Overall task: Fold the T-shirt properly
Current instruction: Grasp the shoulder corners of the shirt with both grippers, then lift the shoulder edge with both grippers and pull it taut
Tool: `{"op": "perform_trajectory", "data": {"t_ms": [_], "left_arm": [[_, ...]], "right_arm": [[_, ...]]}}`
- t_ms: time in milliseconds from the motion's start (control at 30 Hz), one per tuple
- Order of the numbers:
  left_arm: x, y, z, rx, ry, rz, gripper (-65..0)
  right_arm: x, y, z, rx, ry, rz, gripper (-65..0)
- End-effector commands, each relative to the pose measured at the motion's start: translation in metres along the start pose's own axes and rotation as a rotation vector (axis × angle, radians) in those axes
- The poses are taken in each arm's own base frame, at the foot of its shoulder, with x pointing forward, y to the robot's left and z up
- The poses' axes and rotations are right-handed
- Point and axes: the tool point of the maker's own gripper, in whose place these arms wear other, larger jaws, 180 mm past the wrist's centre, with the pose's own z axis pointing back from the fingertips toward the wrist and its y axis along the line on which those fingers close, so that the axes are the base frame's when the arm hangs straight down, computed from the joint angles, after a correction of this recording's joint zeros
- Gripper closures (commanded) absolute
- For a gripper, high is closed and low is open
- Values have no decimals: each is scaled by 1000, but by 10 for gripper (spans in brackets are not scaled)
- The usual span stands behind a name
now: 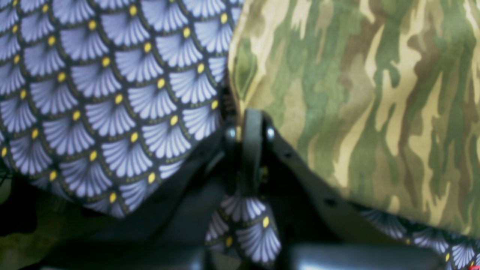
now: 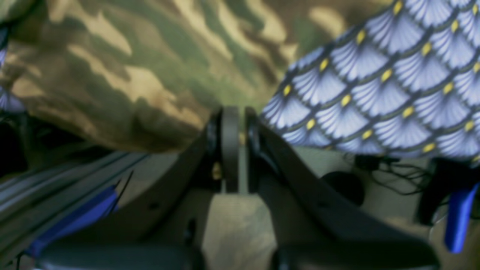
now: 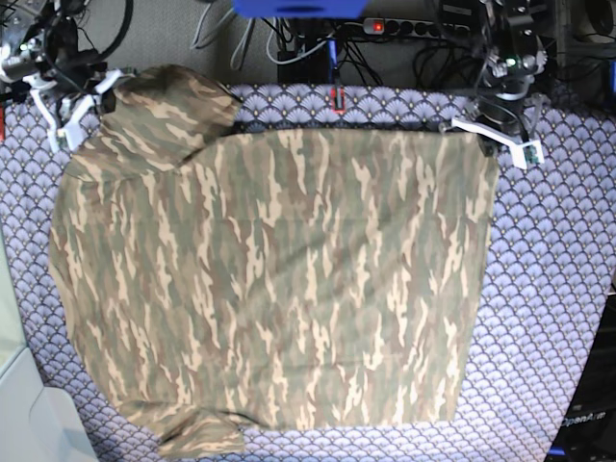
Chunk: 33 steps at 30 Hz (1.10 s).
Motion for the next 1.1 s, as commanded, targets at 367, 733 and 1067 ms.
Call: {"op": "perform_trajectory", "data": {"t_ms": [367,733,1067], "left_arm": [[8,5,3,11,-32,-17,-7],[13,10,3,15,-38,-36,-7],[13,10,3,15,-38,-36,-7]], "right_arm": [[26,-10,8,7,-26,-35,-298],[10,-15,-13,81,1,-164,-321],[0,-8,-27,124,33,-207,-321]]}}
